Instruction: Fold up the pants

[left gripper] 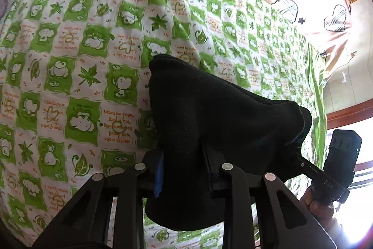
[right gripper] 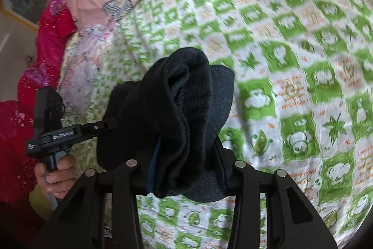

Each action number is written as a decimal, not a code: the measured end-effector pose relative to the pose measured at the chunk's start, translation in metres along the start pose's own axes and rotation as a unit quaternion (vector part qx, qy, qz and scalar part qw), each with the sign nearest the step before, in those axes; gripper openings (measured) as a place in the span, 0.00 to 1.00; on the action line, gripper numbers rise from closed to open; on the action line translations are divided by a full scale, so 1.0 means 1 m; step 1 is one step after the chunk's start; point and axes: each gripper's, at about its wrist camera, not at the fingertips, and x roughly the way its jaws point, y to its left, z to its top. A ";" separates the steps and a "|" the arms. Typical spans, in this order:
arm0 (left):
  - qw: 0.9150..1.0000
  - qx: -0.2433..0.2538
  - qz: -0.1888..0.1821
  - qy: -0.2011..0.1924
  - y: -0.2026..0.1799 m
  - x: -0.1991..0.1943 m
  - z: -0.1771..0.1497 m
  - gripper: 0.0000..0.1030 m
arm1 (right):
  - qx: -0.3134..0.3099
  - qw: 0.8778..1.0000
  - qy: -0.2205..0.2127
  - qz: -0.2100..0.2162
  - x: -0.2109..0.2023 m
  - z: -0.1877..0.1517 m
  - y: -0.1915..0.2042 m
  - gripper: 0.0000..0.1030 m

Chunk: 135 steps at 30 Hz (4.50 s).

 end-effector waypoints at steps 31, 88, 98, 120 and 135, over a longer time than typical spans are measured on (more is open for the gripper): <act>0.986 -0.099 0.081 -0.107 0.107 -0.076 0.024 0.25 | -0.132 0.989 0.062 0.027 0.119 0.069 0.109 0.40; 0.962 -0.029 0.229 -0.148 0.070 -0.099 -0.047 0.81 | -0.247 0.968 0.006 -0.042 0.070 0.009 0.141 0.87; 0.948 -0.008 0.270 -0.168 0.056 -0.099 -0.060 0.81 | -0.304 0.951 -0.017 -0.053 0.064 -0.011 0.152 0.91; 0.943 -0.003 0.271 -0.193 0.042 -0.098 -0.078 0.84 | -0.333 0.940 -0.043 -0.058 0.073 -0.028 0.154 0.94; 0.937 0.010 0.277 -0.213 0.039 -0.088 -0.081 0.89 | -0.318 0.945 -0.049 -0.063 0.083 -0.026 0.142 0.94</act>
